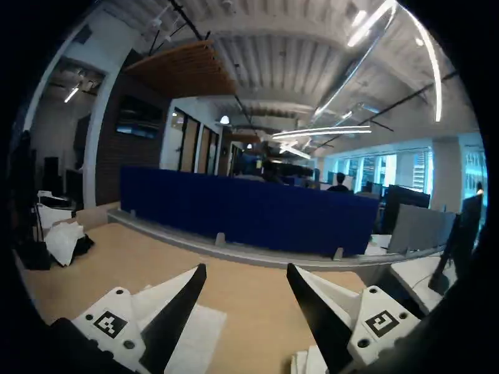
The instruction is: Fold towel
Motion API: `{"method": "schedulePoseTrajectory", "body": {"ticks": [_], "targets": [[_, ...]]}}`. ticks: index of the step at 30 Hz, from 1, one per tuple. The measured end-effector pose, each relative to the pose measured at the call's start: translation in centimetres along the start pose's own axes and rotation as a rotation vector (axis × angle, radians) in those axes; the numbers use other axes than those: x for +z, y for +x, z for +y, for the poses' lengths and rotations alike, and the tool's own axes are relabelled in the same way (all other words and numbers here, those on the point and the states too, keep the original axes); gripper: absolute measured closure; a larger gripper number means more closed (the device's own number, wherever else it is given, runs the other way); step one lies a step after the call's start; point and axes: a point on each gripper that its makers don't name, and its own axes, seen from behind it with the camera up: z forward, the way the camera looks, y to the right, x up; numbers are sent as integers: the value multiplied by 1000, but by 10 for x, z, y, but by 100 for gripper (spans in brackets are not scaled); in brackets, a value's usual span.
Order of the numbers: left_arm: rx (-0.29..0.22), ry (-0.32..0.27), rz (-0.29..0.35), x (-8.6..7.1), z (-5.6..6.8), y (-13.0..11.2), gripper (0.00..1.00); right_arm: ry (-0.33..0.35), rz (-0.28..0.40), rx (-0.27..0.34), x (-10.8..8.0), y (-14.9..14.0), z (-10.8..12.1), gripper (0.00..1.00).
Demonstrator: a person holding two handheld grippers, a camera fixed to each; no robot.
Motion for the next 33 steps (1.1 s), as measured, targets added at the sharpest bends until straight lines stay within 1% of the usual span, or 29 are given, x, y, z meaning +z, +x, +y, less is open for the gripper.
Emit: {"method": "schedulePoseTrajectory", "body": {"ticks": [3,8,9,12,18,24,29,33], "targets": [[16,-60,-25,1,12,-3,5,95,-59,-24,-1,-10,-21,0],[44,-174,-76,-1,38,-13,5,241,-165,-61,-7,-32,-51,0],[49,-195,-84,-1,42,-15,5,267,-185,-65,-9,-36,-55,0],[67,-236,-99,-2,53,-20,5,309,-218,-58,-11,-43,-63,0],[97,-258,-130,0,59,-34,5,323,-224,-56,-9,-49,-69,0],[104,-281,-158,3,66,-50,5,333,-249,-64,-9,-64,-73,0],[124,-301,-195,4,74,-72,5,333,-278,-81,-7,-86,-75,0],[142,-318,-230,7,80,-96,4,339,-308,-92,-5,-111,-76,0]]}}
